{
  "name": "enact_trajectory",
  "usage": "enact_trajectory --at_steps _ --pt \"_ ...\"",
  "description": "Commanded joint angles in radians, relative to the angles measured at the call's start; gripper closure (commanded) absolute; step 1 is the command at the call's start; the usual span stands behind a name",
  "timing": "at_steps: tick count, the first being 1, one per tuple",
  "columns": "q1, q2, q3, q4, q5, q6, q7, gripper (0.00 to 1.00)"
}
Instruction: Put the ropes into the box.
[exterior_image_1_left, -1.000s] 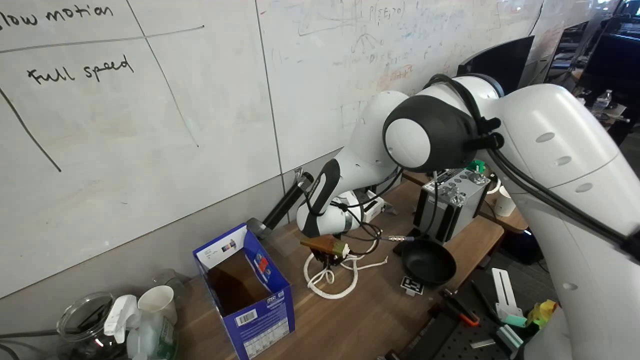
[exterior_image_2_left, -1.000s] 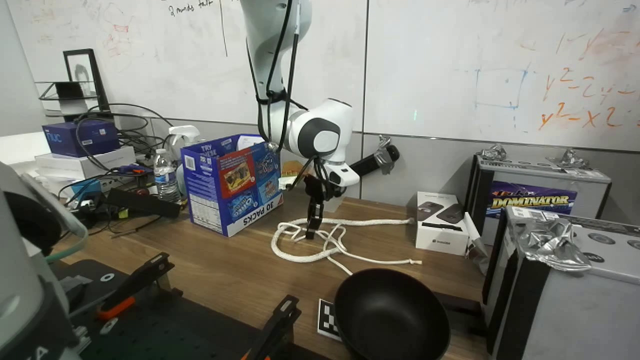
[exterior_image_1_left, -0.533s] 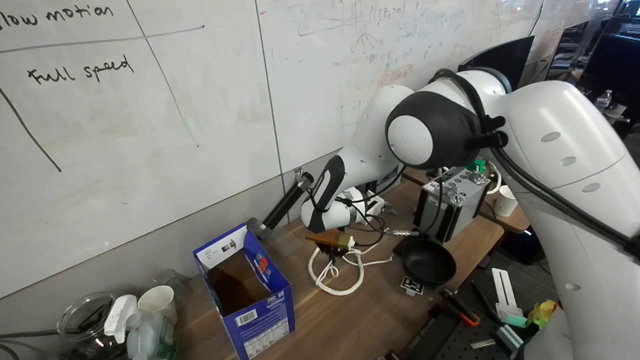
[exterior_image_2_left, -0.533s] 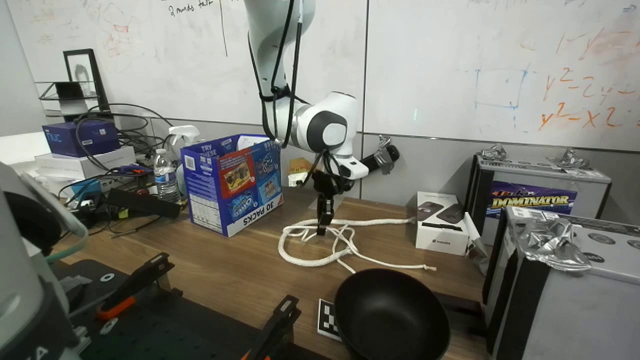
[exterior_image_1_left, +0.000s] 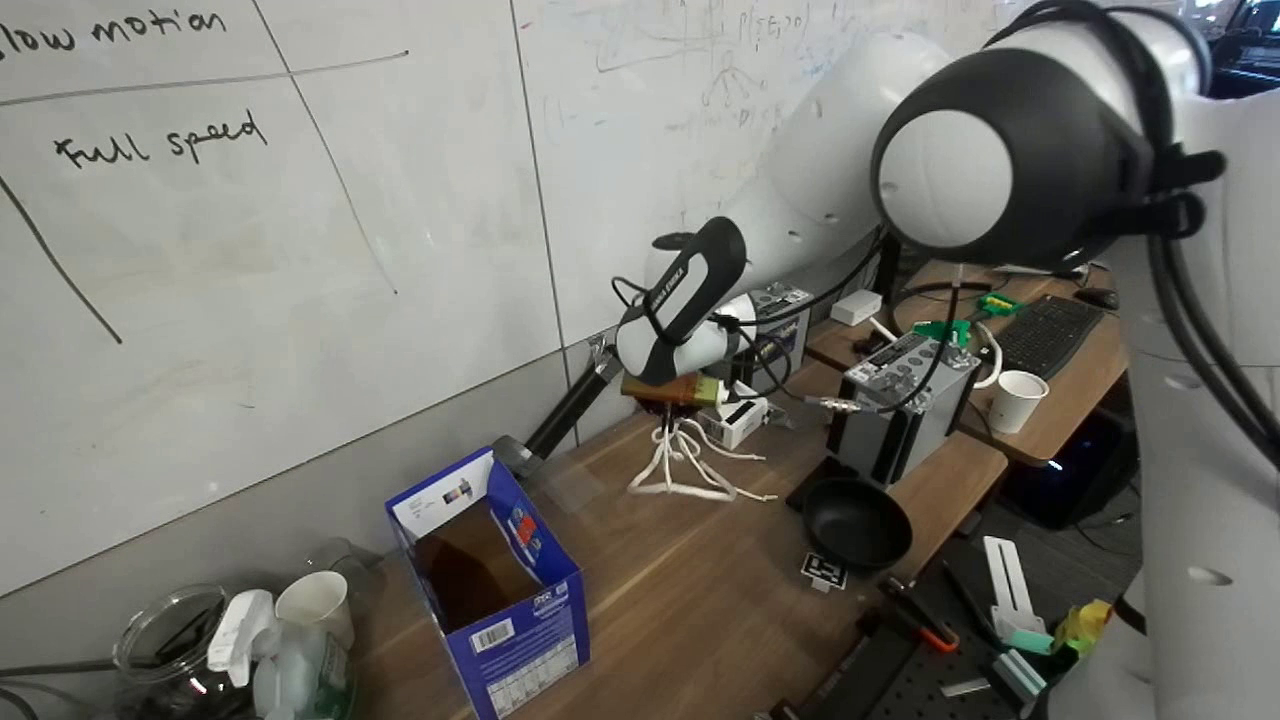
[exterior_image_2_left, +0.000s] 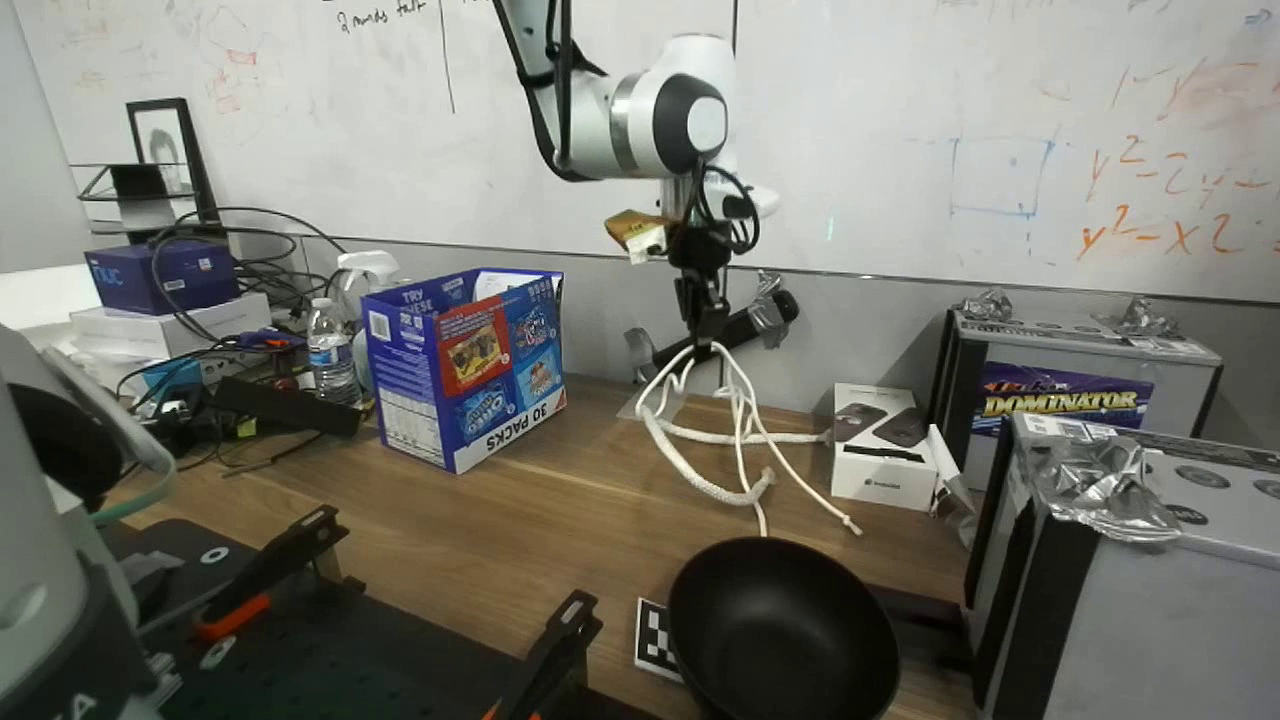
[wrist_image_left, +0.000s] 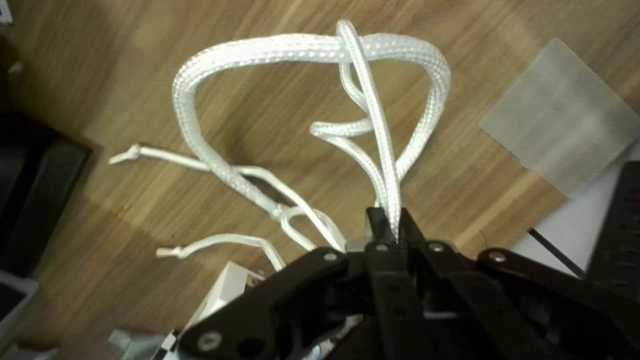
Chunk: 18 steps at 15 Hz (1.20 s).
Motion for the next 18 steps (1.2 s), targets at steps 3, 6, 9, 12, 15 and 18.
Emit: enact_trajectory --at_steps 3,6,9,12,15,18 --pt "0.019 -0.281 0.000 -0.043 -0.173 -0.099 -0.005 0.93" --pt "-0.013 -0.370 0.056 0.014 -0.183 -0.218 -0.047 0.93" --pt "-0.025 -0.417 0.114 0.120 -0.155 -0.407 -0.110 0.93" --pt "-0.021 -0.450 0.168 0.220 -0.126 -0.599 -0.170 0.93" --pt "-0.006 -0.438 0.223 0.346 -0.155 -0.759 -0.142 0.93" --pt "0.008 -0.408 0.269 0.480 -0.169 -0.879 -0.123 0.93"
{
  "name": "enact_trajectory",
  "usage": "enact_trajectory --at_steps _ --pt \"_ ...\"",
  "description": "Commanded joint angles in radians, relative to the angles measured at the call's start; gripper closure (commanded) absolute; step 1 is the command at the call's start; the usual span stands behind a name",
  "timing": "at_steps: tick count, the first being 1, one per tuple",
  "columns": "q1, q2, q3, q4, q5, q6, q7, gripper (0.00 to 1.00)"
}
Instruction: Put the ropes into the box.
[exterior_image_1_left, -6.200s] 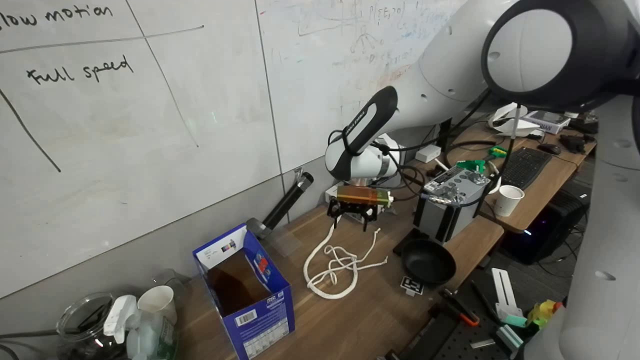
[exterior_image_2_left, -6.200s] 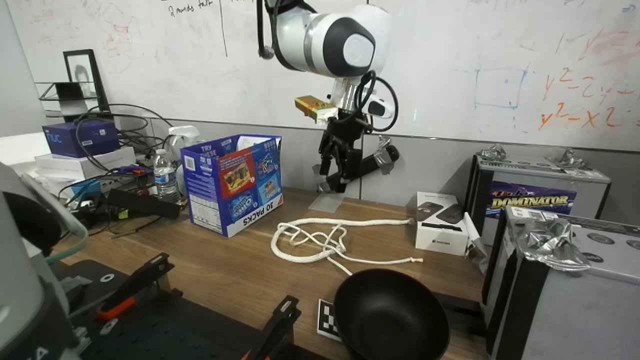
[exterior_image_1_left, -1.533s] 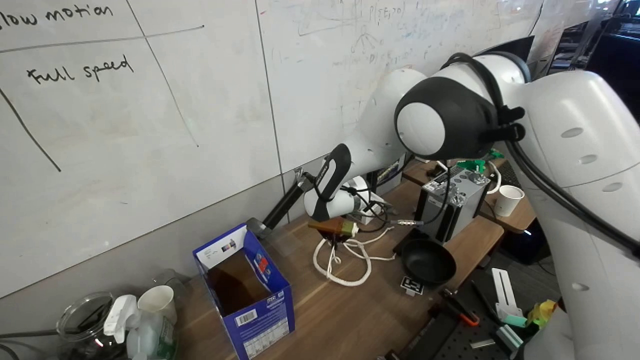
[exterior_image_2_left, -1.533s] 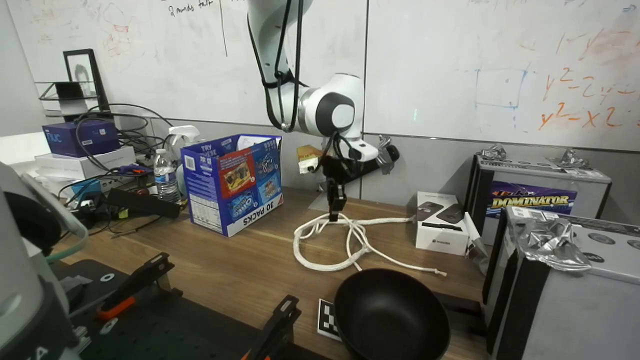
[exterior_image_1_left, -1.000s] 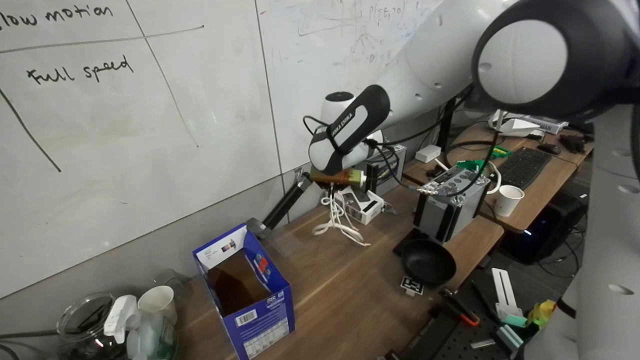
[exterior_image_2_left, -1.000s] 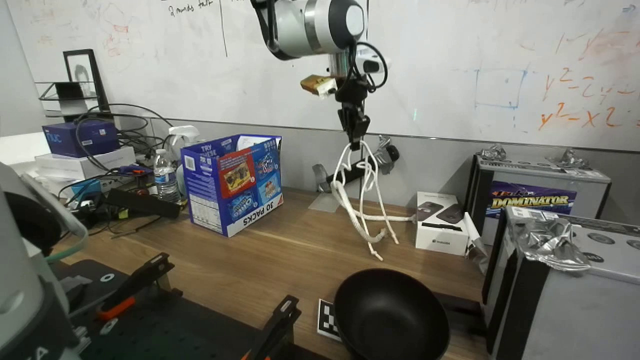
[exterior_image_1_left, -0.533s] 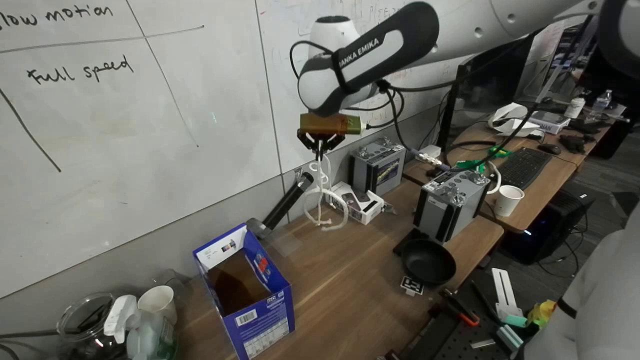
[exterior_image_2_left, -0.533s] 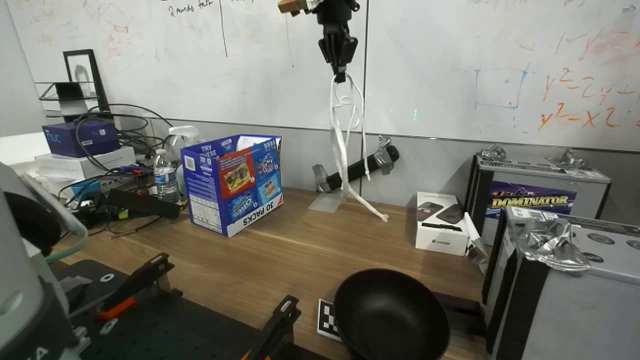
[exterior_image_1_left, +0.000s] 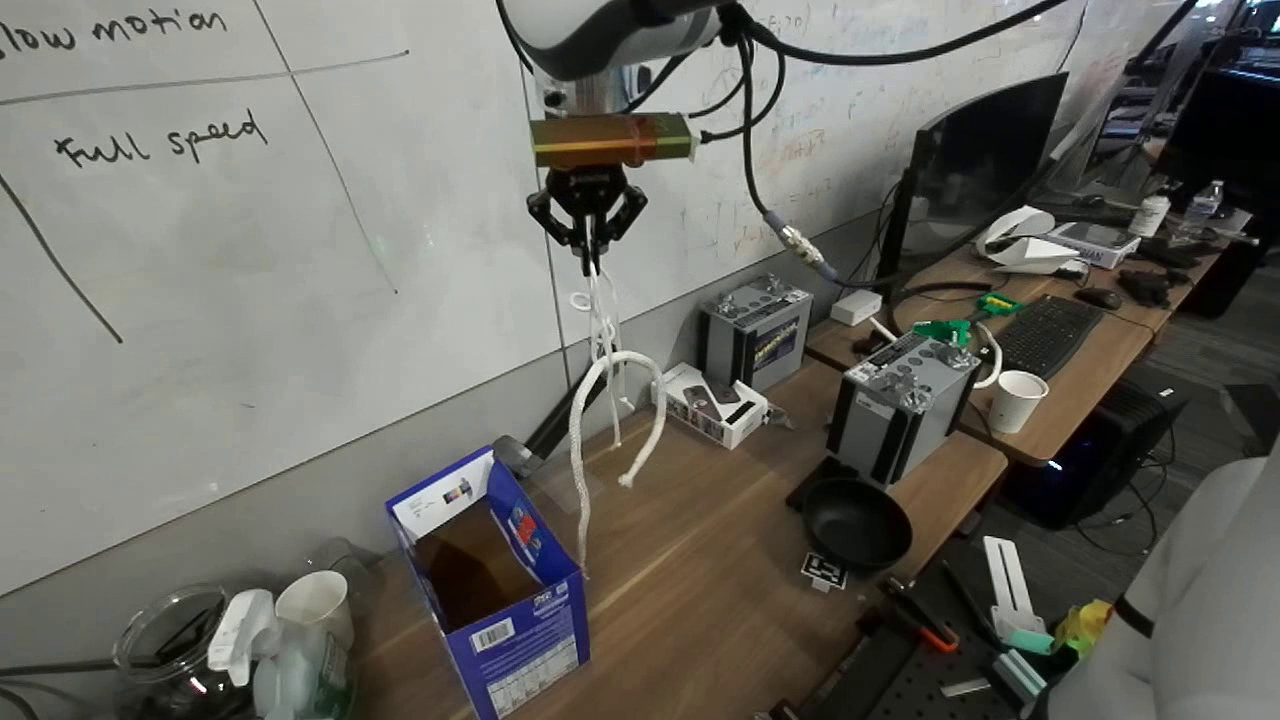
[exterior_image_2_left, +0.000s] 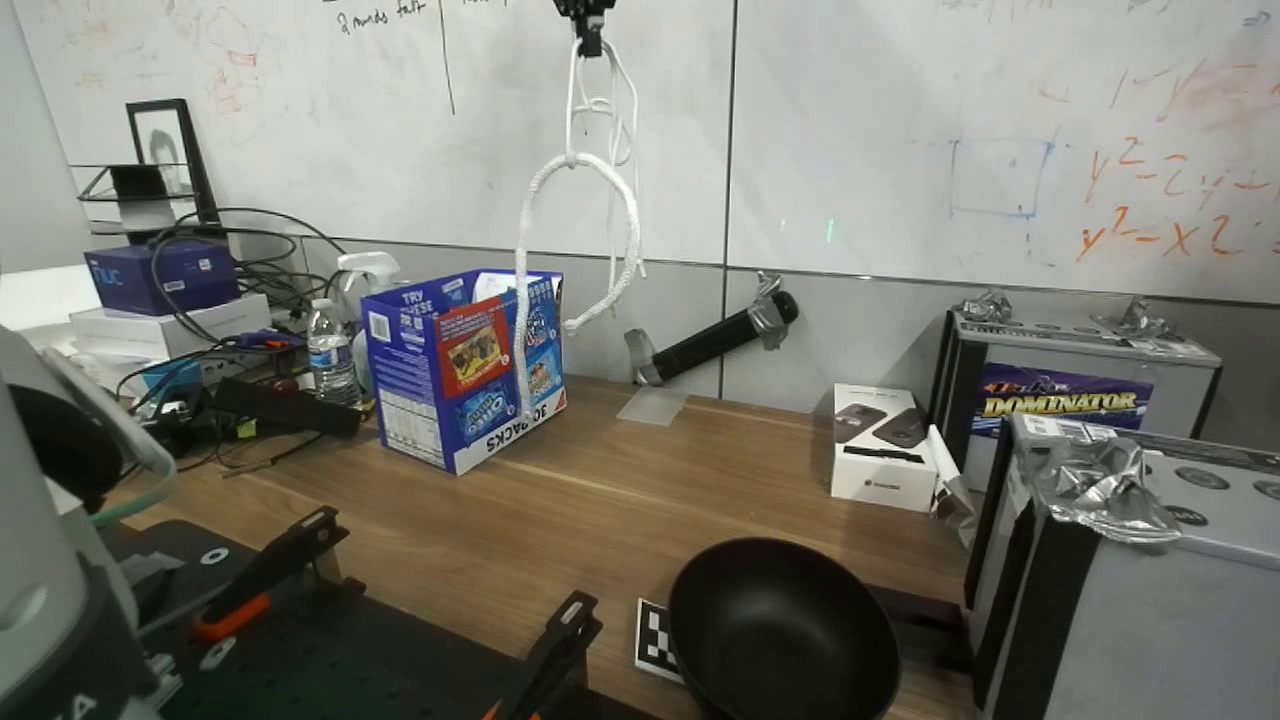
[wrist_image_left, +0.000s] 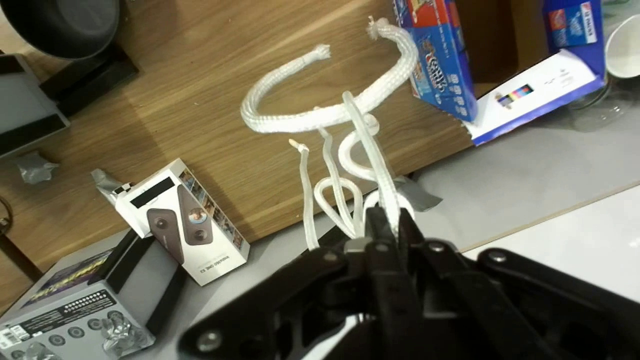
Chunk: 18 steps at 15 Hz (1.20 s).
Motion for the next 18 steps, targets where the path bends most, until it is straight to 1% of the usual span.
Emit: enact_trajectory --at_steps 1,5,9,12,18 --pt "0.017 0.057 0.050 0.198 -0.028 -0.148 0.020 0.93" --pt "0.046 0.102 0.085 0.353 -0.075 -0.241 0.063 0.93" --pt "0.086 0.144 0.100 0.496 -0.135 -0.303 0.115 0.93" --pt "0.115 0.178 0.101 0.583 -0.171 -0.341 0.144 0.94" --pt "0.173 0.280 0.104 0.713 -0.162 -0.362 0.146 0.94"
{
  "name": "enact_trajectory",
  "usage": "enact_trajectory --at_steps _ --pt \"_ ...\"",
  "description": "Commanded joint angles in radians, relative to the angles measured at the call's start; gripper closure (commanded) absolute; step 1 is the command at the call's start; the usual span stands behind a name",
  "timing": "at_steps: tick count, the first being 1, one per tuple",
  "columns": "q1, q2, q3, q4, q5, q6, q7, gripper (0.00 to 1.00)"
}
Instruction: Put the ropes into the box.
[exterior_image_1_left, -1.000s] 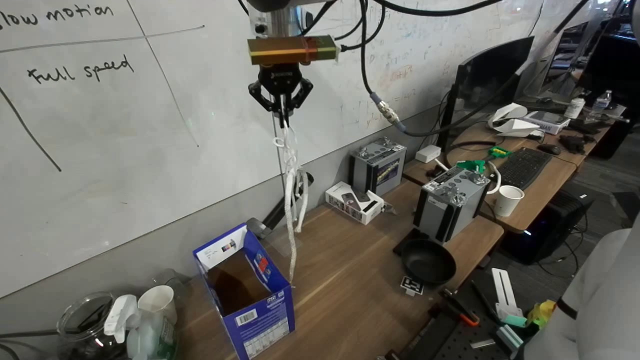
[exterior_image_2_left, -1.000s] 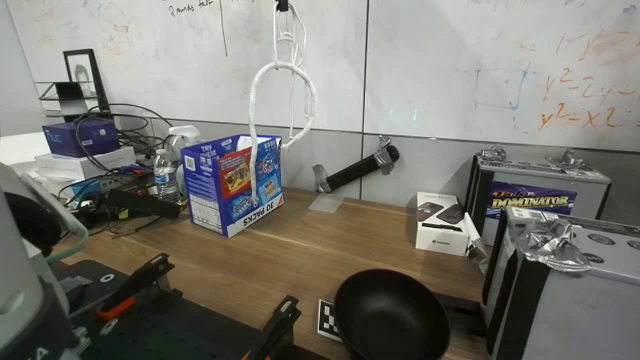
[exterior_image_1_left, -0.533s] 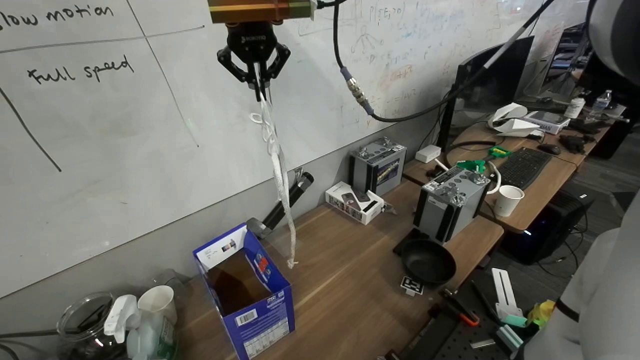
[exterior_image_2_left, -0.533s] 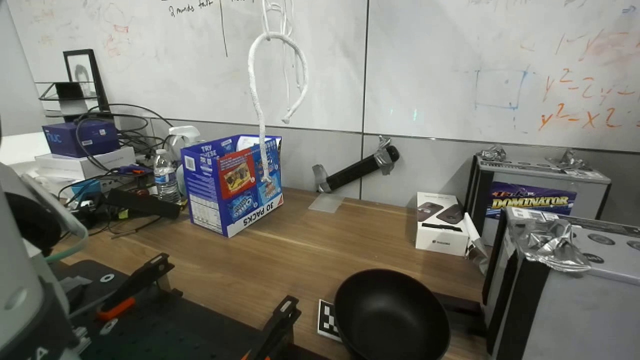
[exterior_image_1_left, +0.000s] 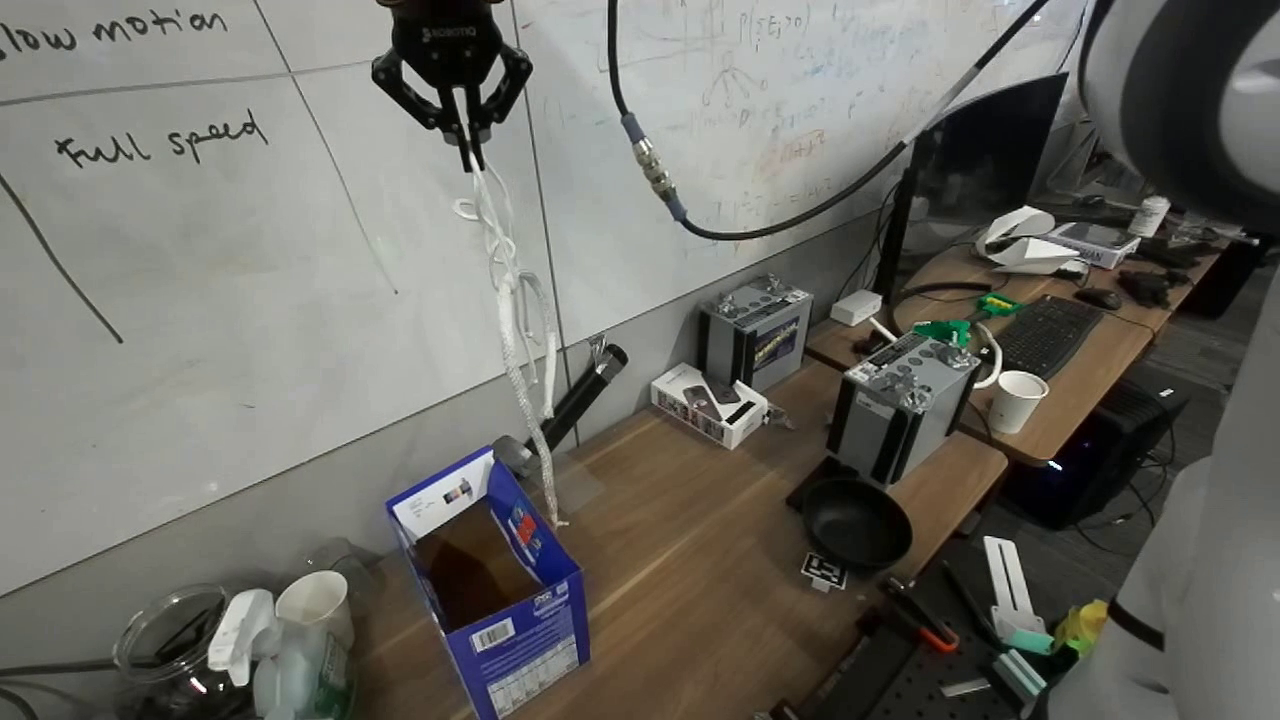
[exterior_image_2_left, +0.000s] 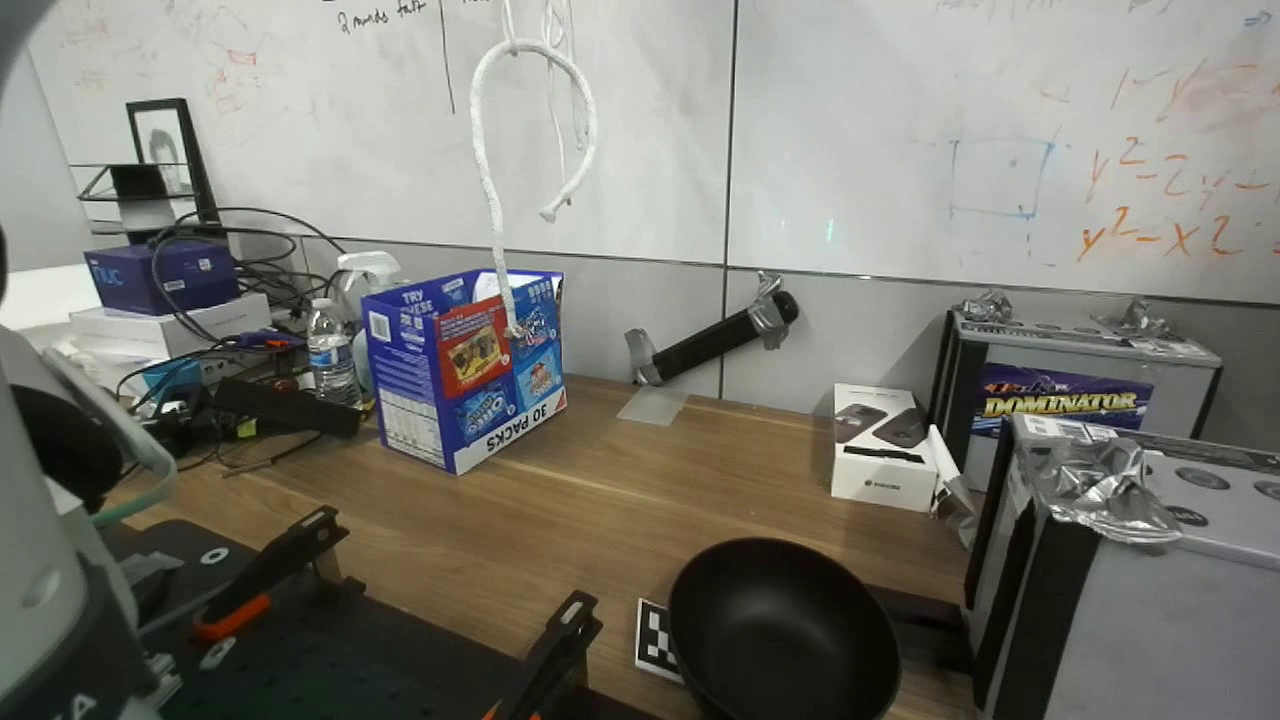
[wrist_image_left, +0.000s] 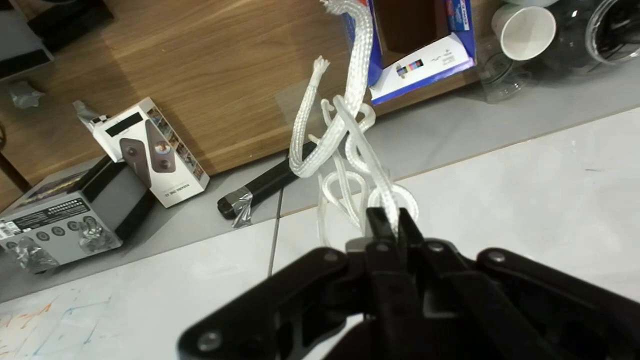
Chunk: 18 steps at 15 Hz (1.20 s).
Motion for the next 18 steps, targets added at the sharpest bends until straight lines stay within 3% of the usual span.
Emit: enact_trajectory --at_steps 1,7,13,18 --pt "0.035 0.097 0.015 0.134 -0.002 -0.024 0.002 0.94" --pt "0.083 0.180 0.057 0.146 0.029 0.009 -0.012 0.96" --pt "0.085 0.171 0.104 0.027 0.106 0.103 -0.014 0.97" --pt "0.064 0.118 0.104 -0.108 0.149 0.203 -0.019 0.97"
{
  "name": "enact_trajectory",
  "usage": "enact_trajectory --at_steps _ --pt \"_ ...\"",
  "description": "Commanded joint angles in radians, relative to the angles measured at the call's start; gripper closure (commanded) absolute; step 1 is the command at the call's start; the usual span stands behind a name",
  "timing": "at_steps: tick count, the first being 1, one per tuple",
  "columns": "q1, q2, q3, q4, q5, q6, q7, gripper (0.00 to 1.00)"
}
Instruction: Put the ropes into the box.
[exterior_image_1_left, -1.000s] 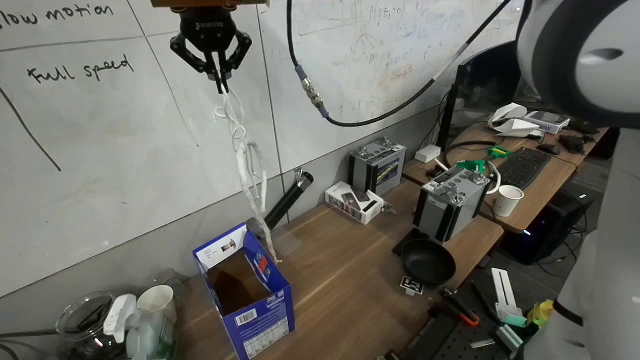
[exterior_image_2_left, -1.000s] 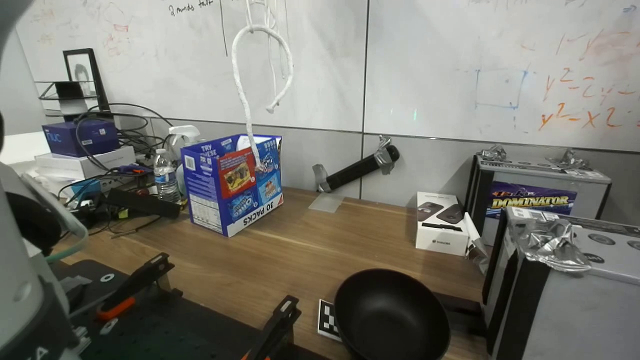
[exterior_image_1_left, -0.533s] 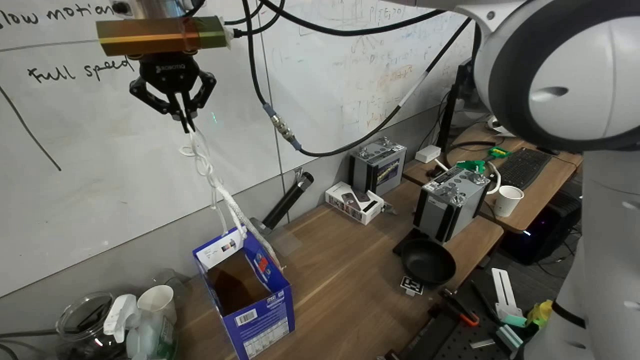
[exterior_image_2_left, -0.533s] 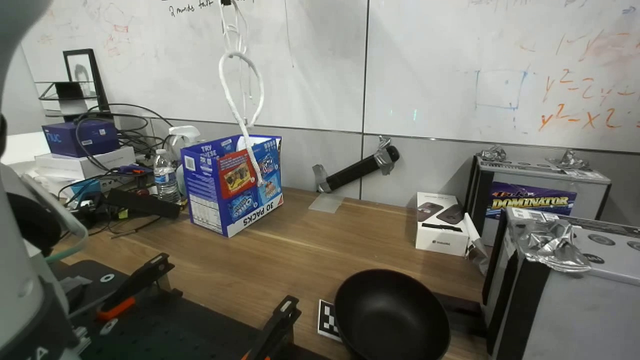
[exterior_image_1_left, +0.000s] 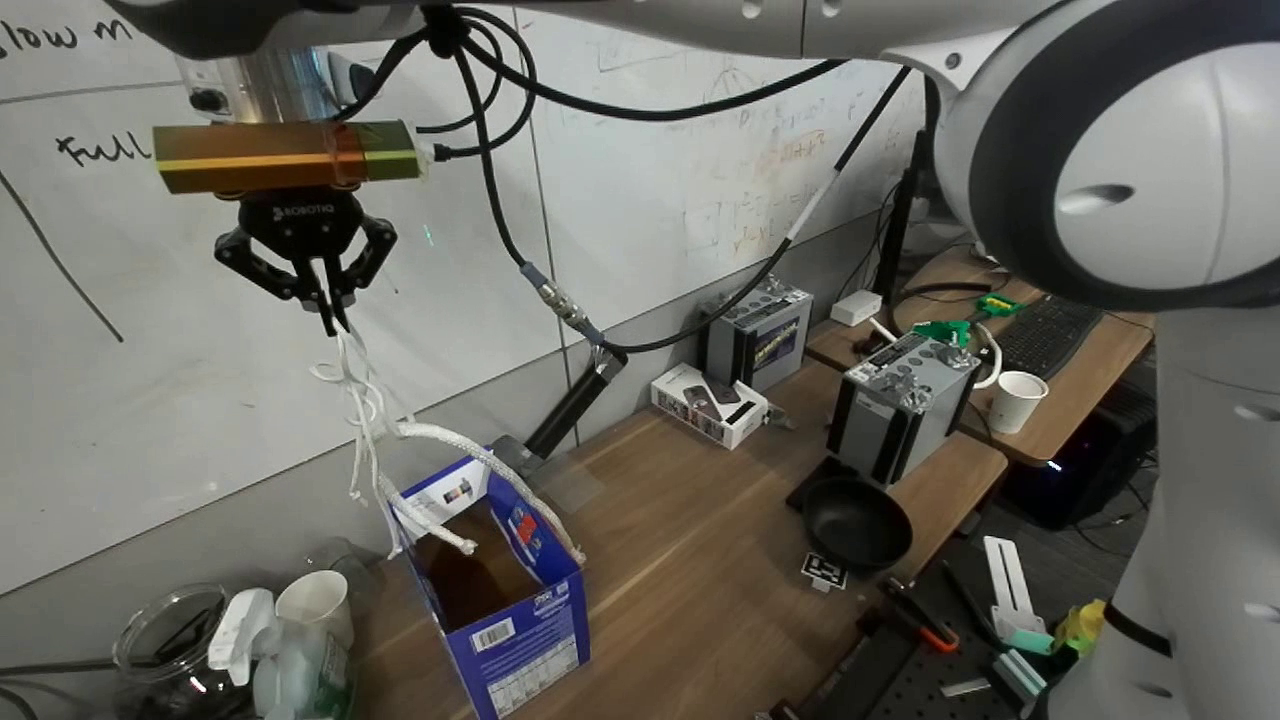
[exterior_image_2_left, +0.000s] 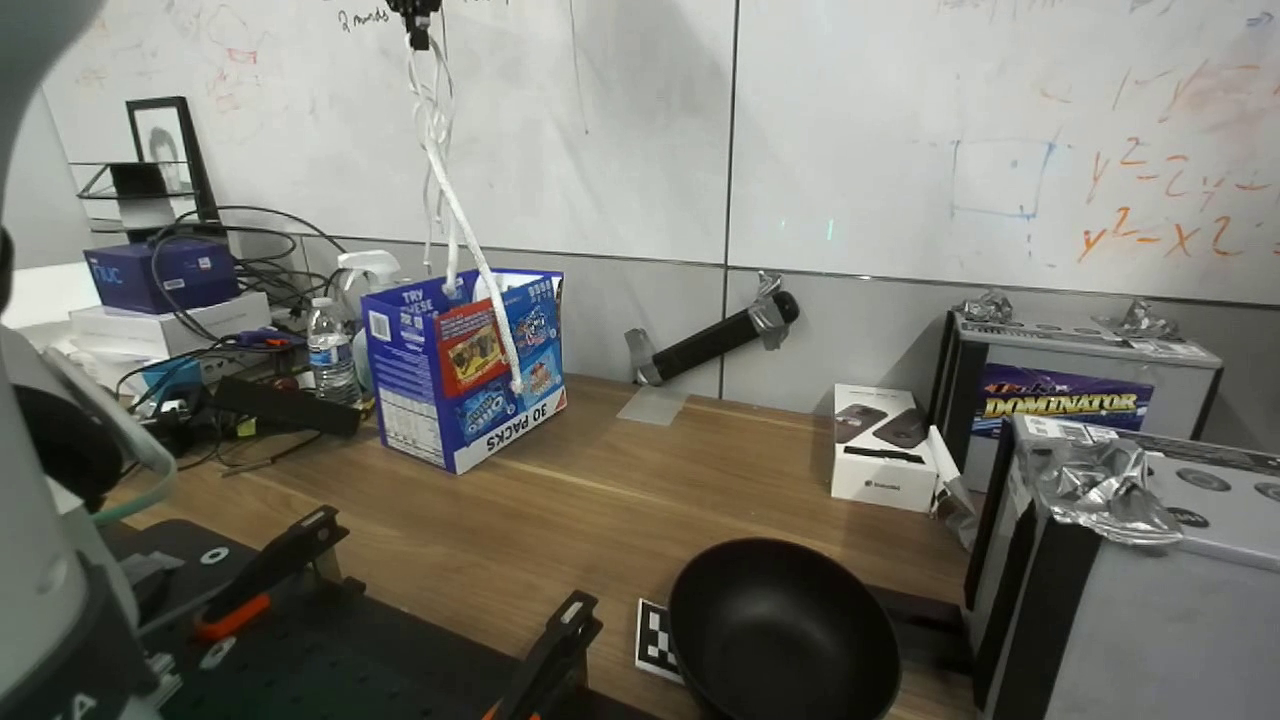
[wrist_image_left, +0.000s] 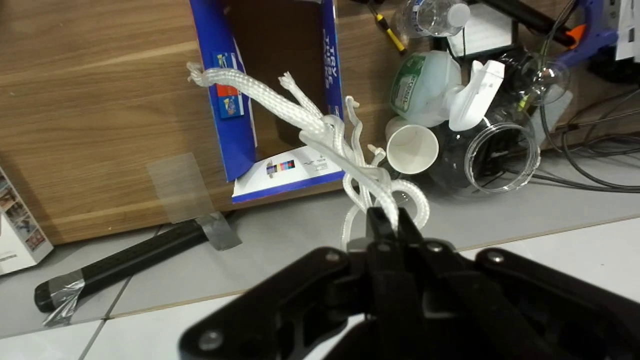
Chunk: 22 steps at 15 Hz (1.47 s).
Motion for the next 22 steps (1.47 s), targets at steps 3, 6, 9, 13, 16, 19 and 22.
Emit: enact_trajectory --at_steps 3,6,9,13,16,19,22 --pt "-0.058 -0.118 0.005 -0.219 0.081 0.142 -0.031 0.97" --pt "-0.086 -0.168 0.004 -0.325 0.117 0.199 -0.055 0.97" --pt "-0.109 -0.215 0.002 -0.420 0.147 0.244 -0.078 0.97" --pt "-0.091 -0.240 -0.025 -0.478 0.166 0.257 -0.093 0.97" --pt "-0.091 -0.259 -0.024 -0.514 0.167 0.263 -0.097 0.97" --pt "-0.092 -0.266 -0.023 -0.532 0.168 0.265 -0.104 0.97" --pt "-0.092 -0.262 -0.022 -0.536 0.169 0.261 -0.111 0.97"
